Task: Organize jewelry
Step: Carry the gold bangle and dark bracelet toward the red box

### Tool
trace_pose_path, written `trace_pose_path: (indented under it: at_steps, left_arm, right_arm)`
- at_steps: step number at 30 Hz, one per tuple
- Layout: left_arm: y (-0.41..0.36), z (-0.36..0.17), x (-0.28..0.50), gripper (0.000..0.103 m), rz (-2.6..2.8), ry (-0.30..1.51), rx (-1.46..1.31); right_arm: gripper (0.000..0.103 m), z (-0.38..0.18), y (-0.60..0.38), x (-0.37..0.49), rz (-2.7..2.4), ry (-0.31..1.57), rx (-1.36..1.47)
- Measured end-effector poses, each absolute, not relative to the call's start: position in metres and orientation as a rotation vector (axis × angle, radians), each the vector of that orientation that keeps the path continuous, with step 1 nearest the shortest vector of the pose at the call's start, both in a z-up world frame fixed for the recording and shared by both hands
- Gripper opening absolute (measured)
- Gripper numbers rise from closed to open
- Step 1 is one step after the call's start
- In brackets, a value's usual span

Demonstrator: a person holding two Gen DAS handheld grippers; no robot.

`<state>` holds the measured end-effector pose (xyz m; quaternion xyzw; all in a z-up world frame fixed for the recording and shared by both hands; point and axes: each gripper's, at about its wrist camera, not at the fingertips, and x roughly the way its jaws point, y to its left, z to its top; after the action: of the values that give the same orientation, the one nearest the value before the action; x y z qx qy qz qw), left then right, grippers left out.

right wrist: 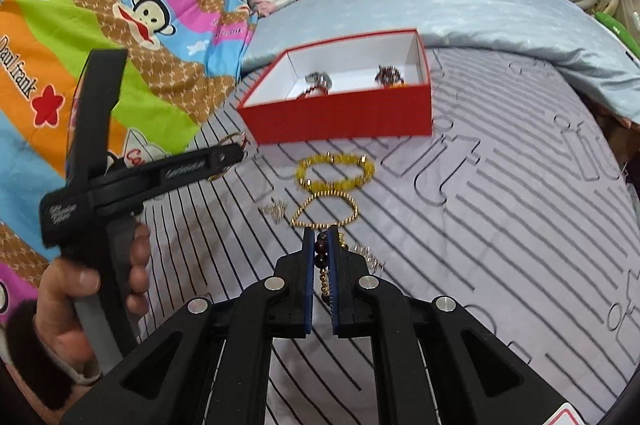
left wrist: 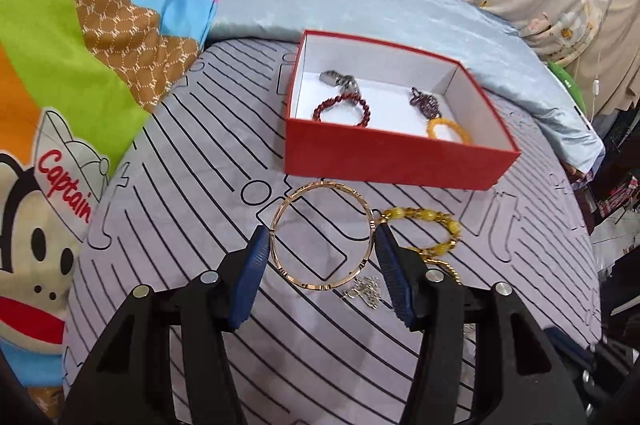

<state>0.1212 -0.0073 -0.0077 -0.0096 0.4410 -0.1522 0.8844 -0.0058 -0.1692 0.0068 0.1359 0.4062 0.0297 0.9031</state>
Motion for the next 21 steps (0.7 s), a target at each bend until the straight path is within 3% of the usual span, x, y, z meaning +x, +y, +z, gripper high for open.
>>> trace_pose_path:
  at_steps: [10,21]
  left_arm:
    - [-0.008,0.036,0.110,0.053,-0.363,0.893,-0.020]
    - [-0.033,0.069,0.154,0.053,-0.372,0.814,0.018]
  right_arm:
    - [0.005,0.056,-0.187,0.016,0.041,0.732,0.259]
    - [0.005,0.095,-0.195,0.086,0.045,0.644,0.215]
